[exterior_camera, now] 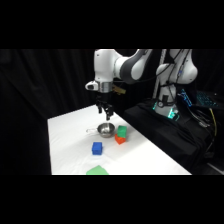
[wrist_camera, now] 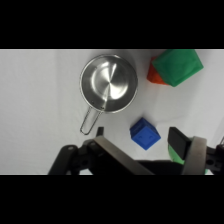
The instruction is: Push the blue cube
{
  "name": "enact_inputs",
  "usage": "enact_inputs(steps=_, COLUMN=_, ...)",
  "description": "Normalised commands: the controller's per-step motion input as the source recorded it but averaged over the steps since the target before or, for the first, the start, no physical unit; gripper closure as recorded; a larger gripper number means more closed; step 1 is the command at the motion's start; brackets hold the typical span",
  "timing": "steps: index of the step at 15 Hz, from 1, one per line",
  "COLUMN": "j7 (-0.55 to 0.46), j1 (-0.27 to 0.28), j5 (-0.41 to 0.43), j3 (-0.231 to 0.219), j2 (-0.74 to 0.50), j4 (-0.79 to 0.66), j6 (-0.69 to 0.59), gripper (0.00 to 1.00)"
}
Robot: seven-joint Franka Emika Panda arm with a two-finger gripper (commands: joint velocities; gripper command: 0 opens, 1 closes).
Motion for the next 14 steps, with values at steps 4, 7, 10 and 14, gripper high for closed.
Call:
enact_inputs(steps=4, j7=0.12, j1=0.000, j5=-0.099, j3=0.032, j2=0.09, j4=0.13, j6=-0.05, gripper=0.00)
enact_inputs(steps=7, j7=0.16, j1=0.016, j5=-0.081, j3=0.035, j2=0.30, j4=0.48, j6=-0.21, gripper=0.00)
enact_inputs(steps=10, j7=0.18, j1=0.026, j5=-0.096, j3=0.025, j2=0.36, j4=0.66, j6=-0.38, gripper=0.00)
enact_inputs(steps=14, j7=0.16, j1=0.023, j5=-0.064, j3=0.022, j2=0.38, j4=0.68, j6=-0.42, gripper=0.02)
